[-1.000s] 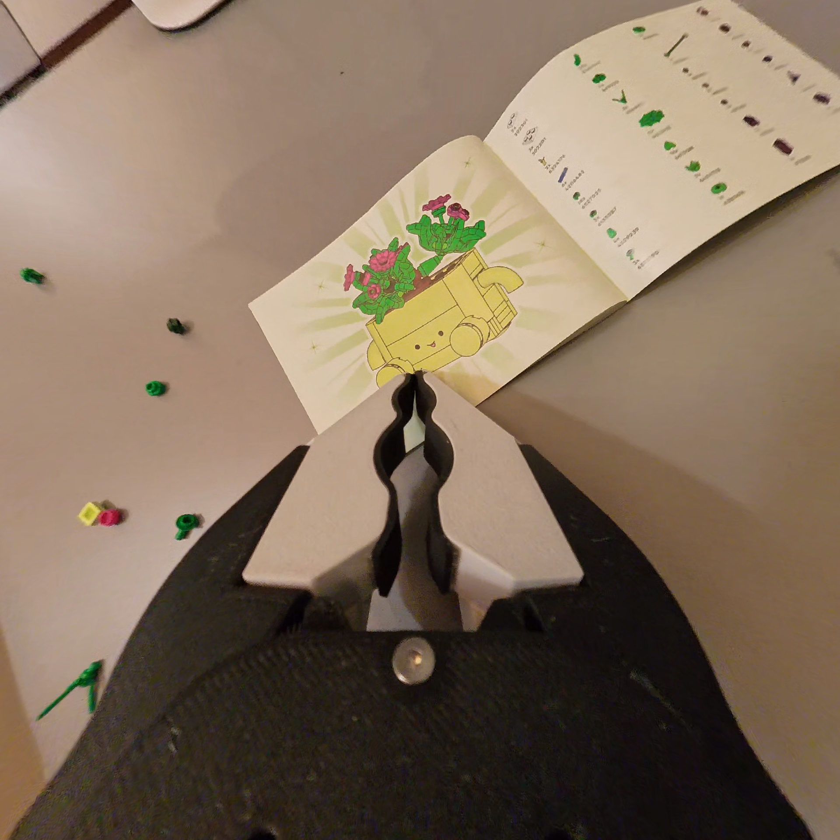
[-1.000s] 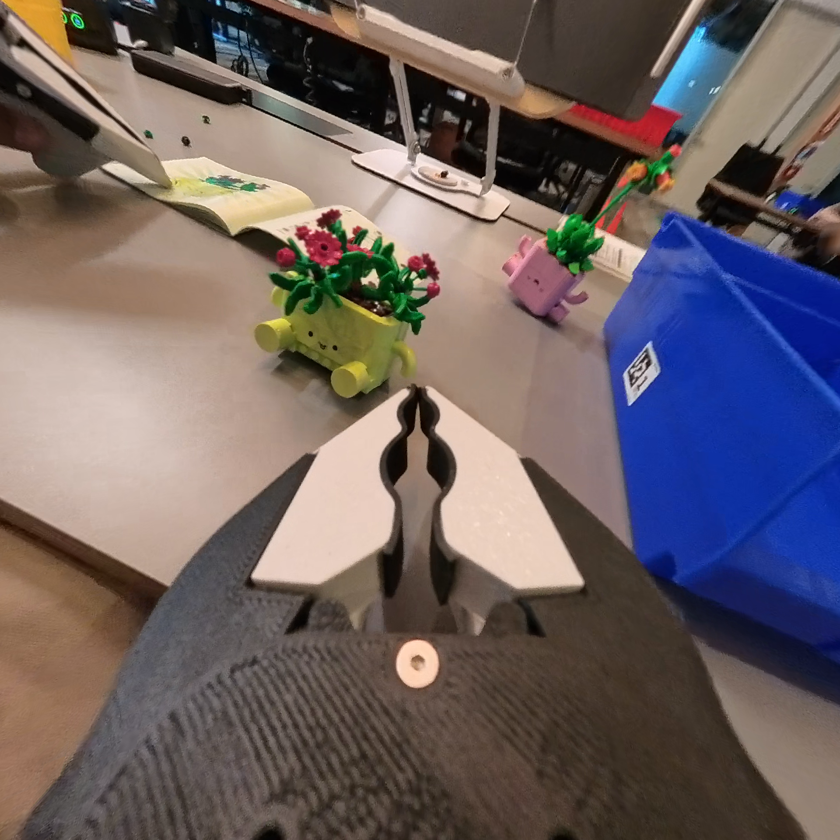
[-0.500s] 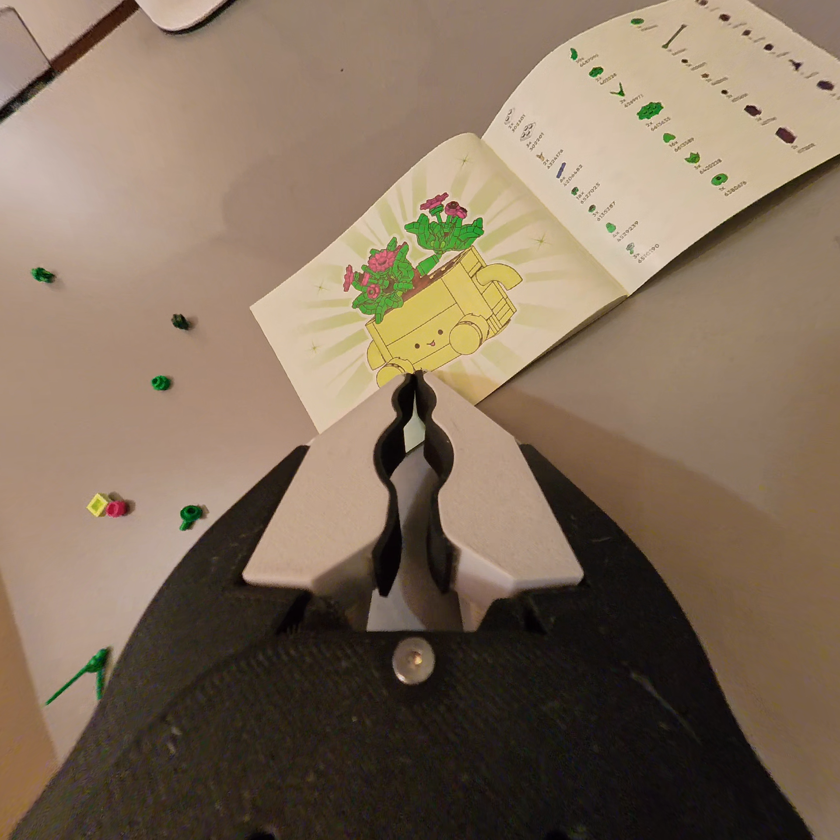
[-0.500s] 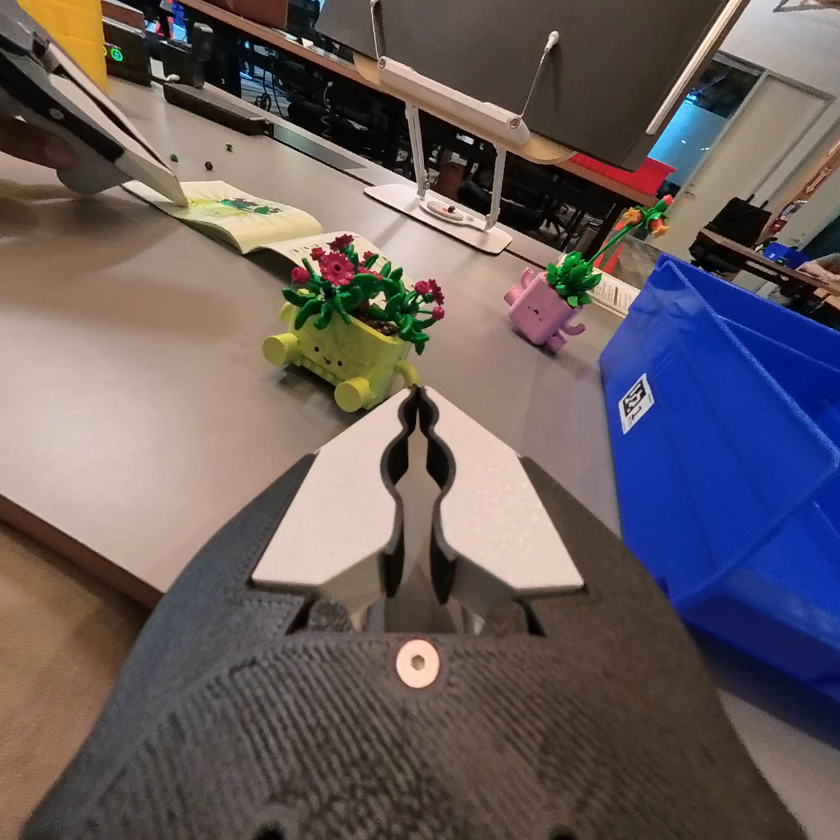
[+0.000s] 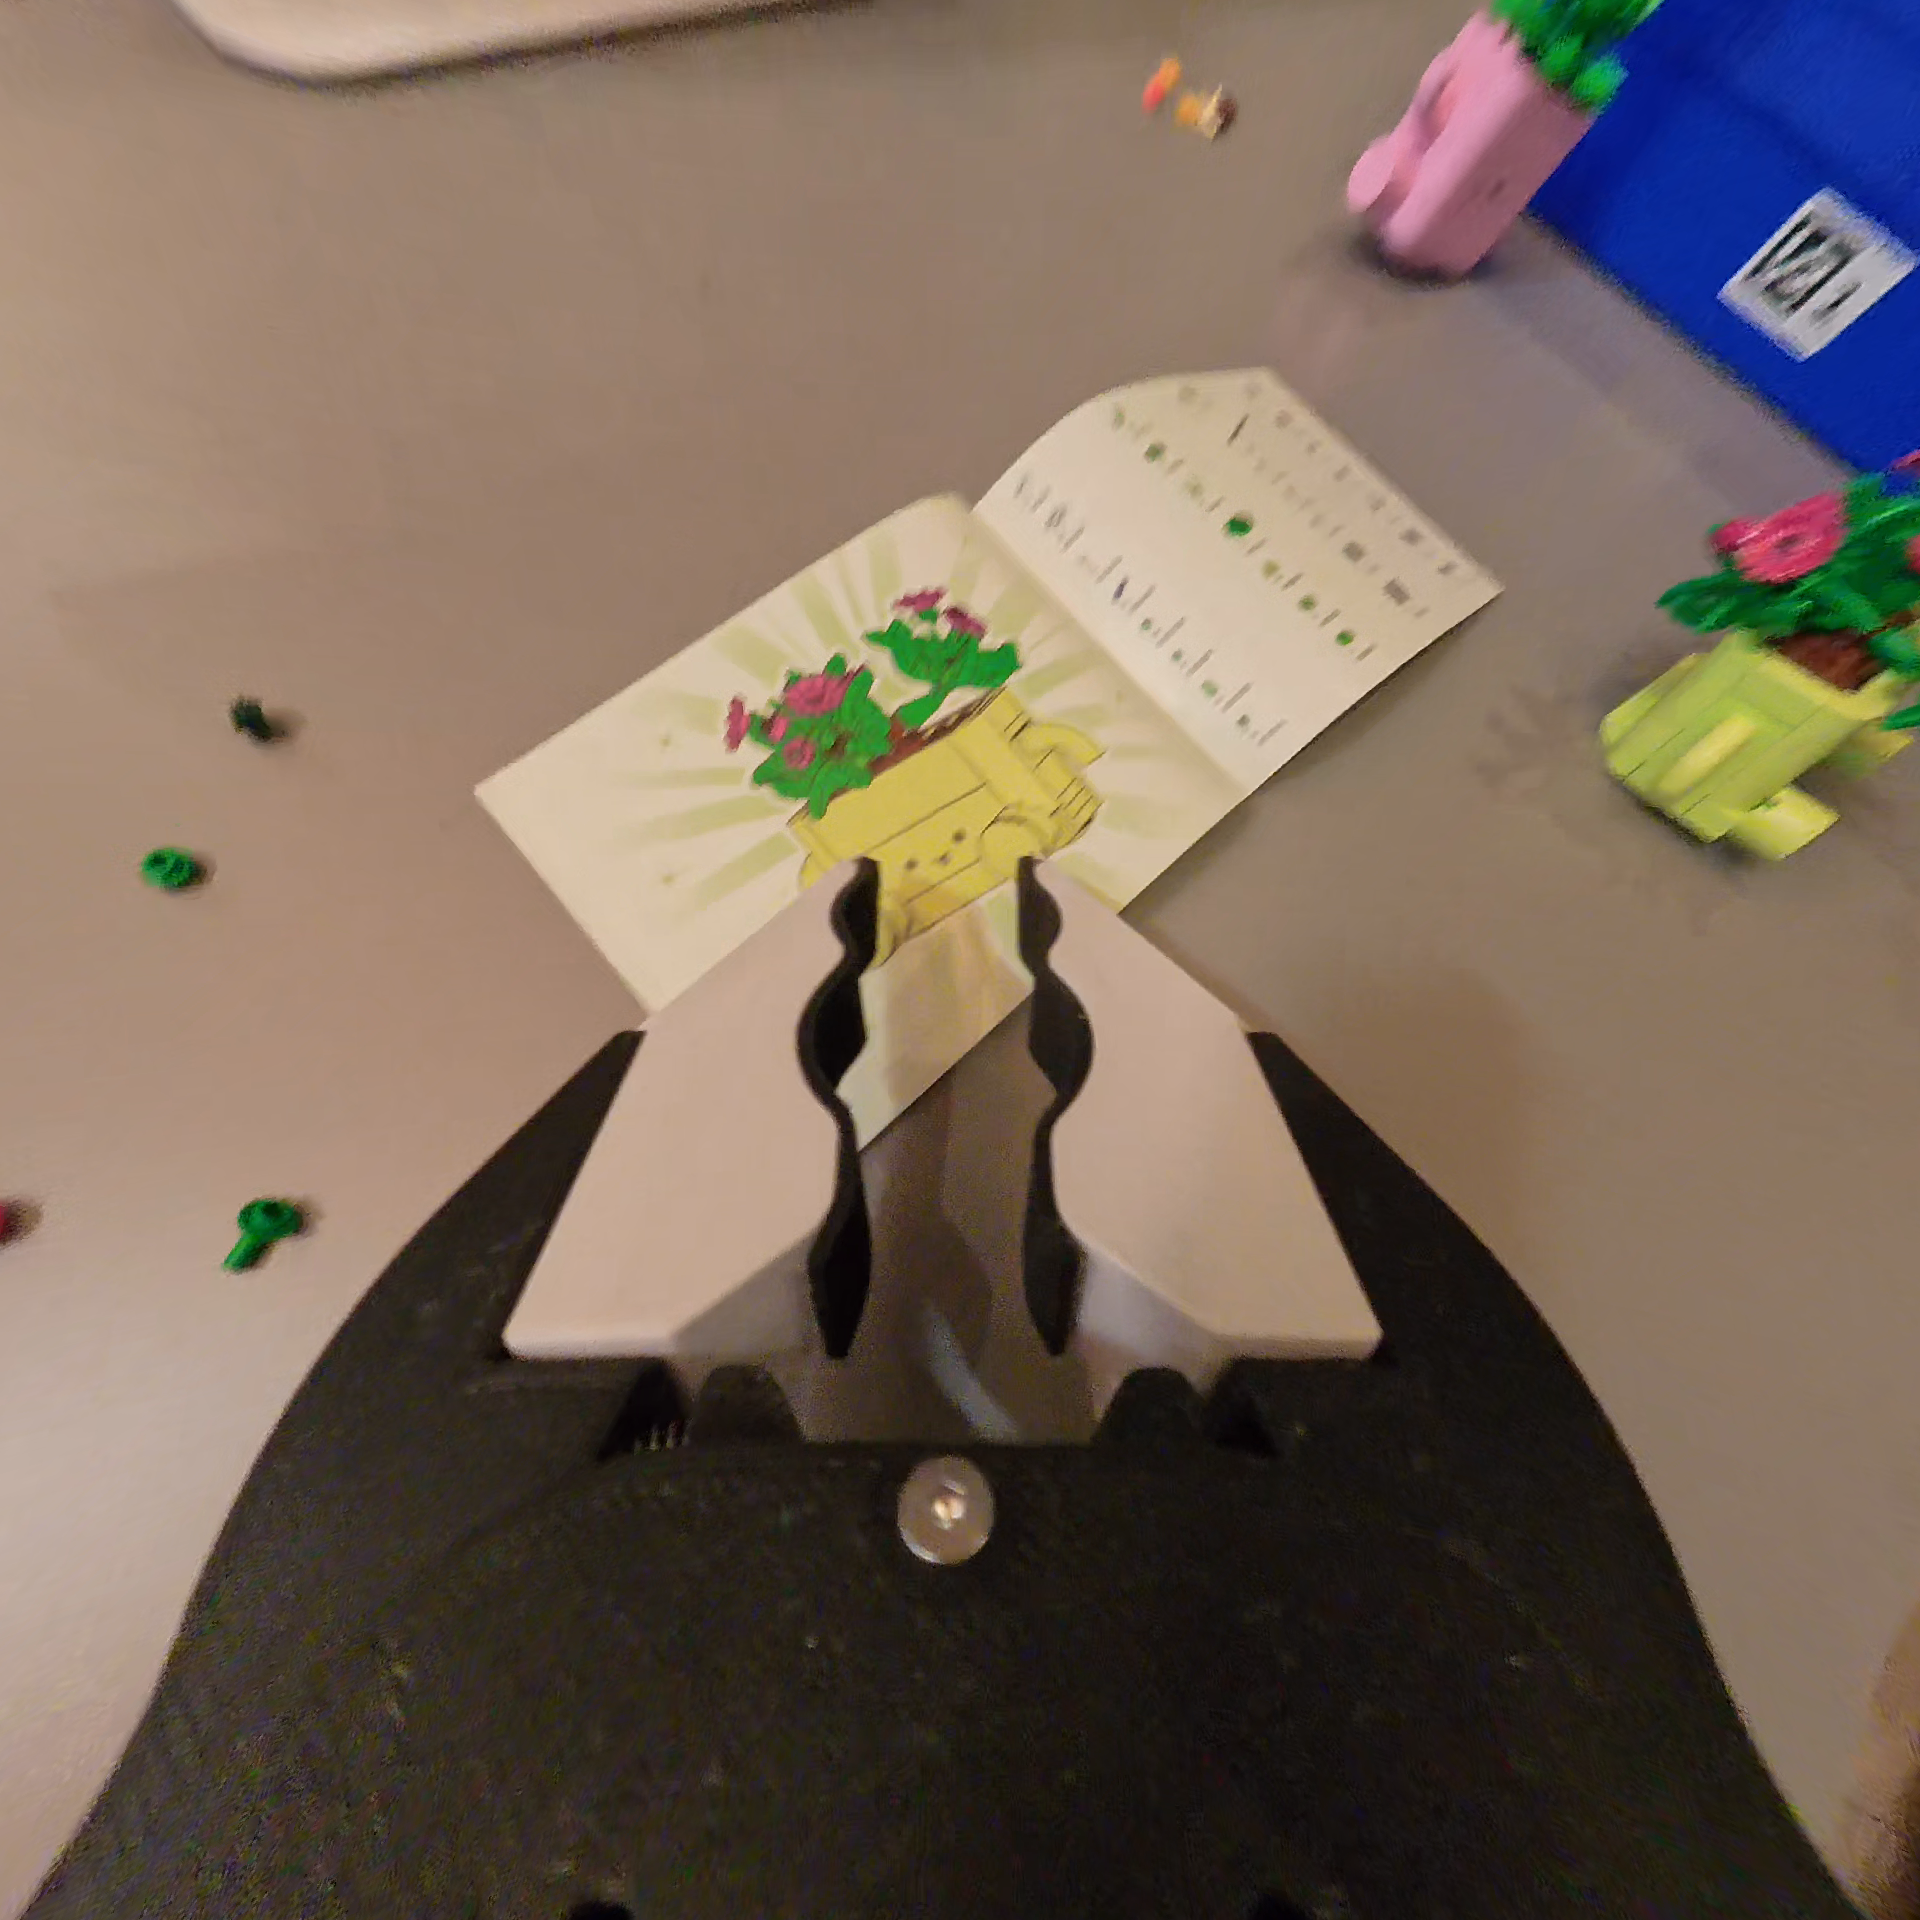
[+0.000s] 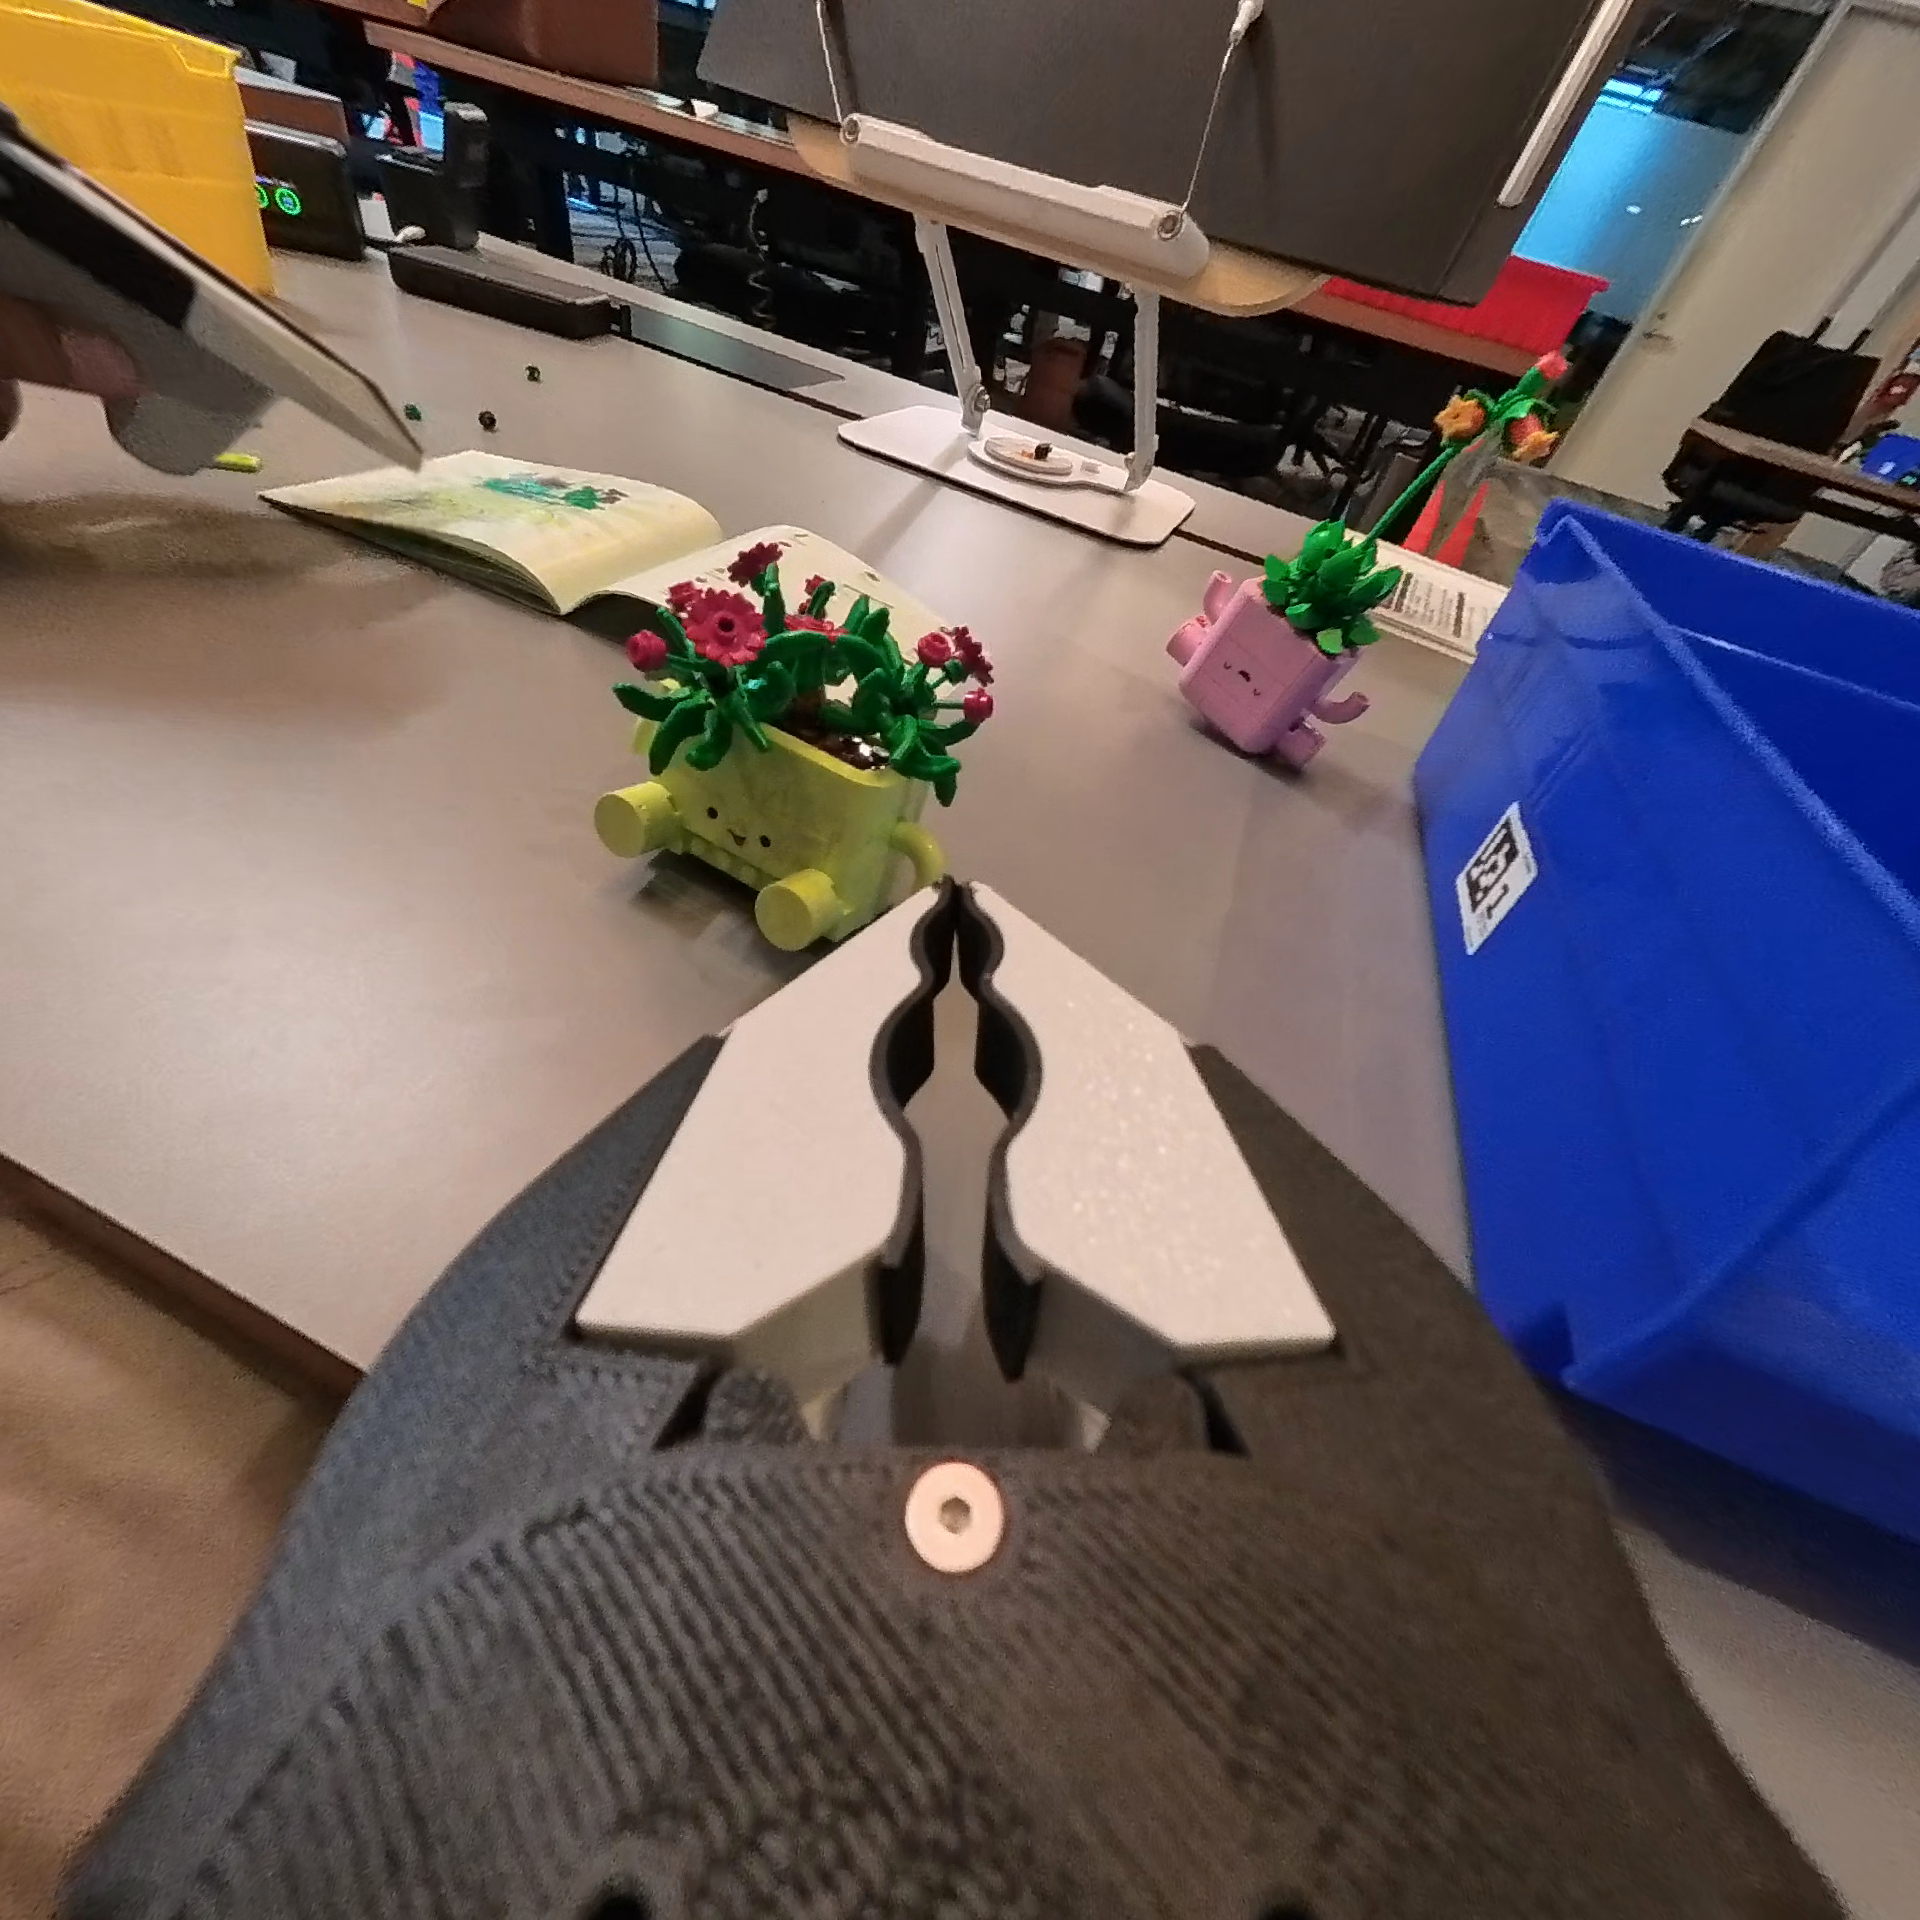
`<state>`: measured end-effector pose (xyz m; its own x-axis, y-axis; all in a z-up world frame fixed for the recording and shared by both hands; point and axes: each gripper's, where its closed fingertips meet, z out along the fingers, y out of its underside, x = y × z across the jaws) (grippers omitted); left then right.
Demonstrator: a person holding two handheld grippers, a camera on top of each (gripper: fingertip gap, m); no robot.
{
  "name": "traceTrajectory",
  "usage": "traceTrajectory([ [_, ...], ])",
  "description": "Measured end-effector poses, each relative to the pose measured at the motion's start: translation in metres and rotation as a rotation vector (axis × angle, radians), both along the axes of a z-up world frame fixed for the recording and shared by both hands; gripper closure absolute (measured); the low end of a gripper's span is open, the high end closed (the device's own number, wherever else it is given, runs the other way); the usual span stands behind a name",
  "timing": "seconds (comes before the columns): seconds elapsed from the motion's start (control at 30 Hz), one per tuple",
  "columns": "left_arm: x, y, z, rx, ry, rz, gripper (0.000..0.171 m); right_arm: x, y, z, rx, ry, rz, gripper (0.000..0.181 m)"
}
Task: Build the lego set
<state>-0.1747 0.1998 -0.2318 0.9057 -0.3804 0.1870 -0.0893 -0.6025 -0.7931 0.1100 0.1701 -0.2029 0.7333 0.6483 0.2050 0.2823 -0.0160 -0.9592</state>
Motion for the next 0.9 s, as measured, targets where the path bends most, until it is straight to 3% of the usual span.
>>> traceTrajectory([
  [0.17, 0.029, 0.004, 0.019, 0.131, 0.019, -0.041, 0.108, -0.001, -0.001, 0.000, -0.027, 0.026, 0.023, 0.181],
  [0.37, 0.064, 0.023, 0.010, 0.168, 0.258, -0.039, 0.075, -0.002, -0.002, 0.000, -0.052, 0.045, 0.043, 0.181],
  [0.47, 0.080, 0.038, -0.006, 0.120, 0.397, -0.053, 0.073, -0.002, -0.002, -0.001, -0.056, 0.044, 0.046, 0.181],
  [0.57, 0.094, 0.045, -0.009, 0.122, 0.411, -0.091, 0.075, -0.002, -0.002, -0.002, -0.056, 0.038, 0.046, 0.181],
  [0.7, 0.073, 0.047, 0.010, 0.189, 0.387, -0.003, 0.098, -0.002, -0.002, -0.003, -0.060, 0.031, 0.044, 0.181],
  [0.8, 0.039, 0.045, 0.026, 0.221, 0.301, 0.104, 0.102, -0.002, -0.001, -0.003, -0.061, 0.025, 0.041, 0.181],
  [0.9, 0.004, 0.041, 0.035, 0.187, 0.051, 0.234, 0.101, -0.002, -0.001, -0.004, -0.065, 0.021, 0.038, 0.181],
])
